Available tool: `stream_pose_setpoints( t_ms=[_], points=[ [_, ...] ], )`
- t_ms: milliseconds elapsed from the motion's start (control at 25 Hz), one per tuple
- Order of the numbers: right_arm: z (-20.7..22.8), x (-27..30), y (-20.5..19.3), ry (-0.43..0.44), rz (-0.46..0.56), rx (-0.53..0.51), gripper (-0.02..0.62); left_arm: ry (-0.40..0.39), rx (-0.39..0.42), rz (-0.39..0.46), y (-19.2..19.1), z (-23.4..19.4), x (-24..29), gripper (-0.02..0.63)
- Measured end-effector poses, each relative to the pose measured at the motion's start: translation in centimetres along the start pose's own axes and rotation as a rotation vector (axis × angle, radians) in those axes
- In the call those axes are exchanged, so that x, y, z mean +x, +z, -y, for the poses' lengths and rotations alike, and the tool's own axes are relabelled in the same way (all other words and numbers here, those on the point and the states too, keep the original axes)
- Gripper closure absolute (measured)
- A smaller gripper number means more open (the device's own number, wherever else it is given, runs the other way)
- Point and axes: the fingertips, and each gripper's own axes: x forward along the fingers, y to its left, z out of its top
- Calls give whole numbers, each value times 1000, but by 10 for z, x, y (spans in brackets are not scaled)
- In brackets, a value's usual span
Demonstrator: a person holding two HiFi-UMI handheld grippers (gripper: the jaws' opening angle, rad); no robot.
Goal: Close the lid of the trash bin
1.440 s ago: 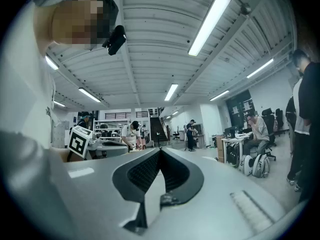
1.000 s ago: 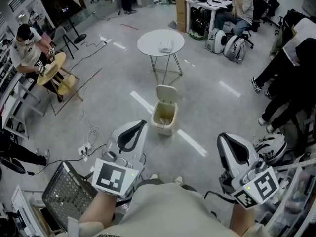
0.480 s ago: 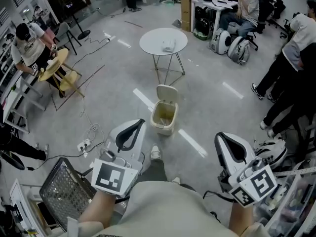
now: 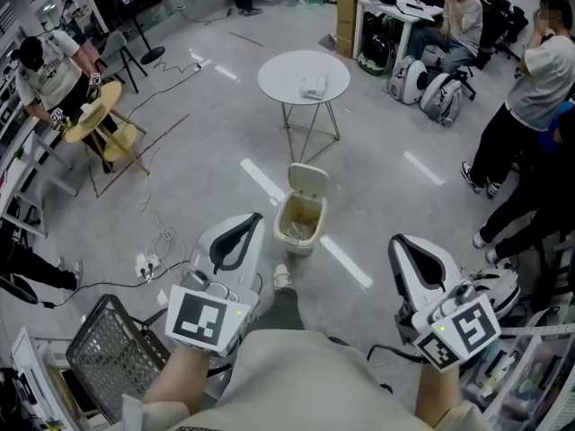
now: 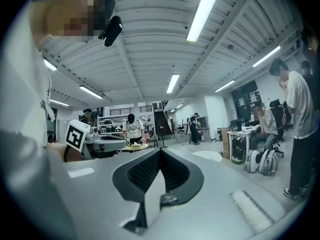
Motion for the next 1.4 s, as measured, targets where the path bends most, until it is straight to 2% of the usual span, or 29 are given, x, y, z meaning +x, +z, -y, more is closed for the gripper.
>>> stream_pose_setpoints(
  t_ms=[200,800,960,1080,1240,1400],
  points=[
    [15,62,-6,-11,-37,24,592,-21,35,-10,-6,-45,33,604],
    [59,251,1,-77,-133,42,592,-101,10,-52,-26,-200,147,604],
    [64,287,-1,-91,-151,40,592,-127,-8,-69,-38,-227,165,604],
    [70,307,-5,-99,-166,51,592,-140,22,-74,-46,-244,176,603],
    [78,328,-10,-85,-200,58,592,-130,12,-83,-51,-261,188,604],
    [82,346,-16,-60,-215,63,592,-82,-58,-106,-60,-275,195,603]
  ],
)
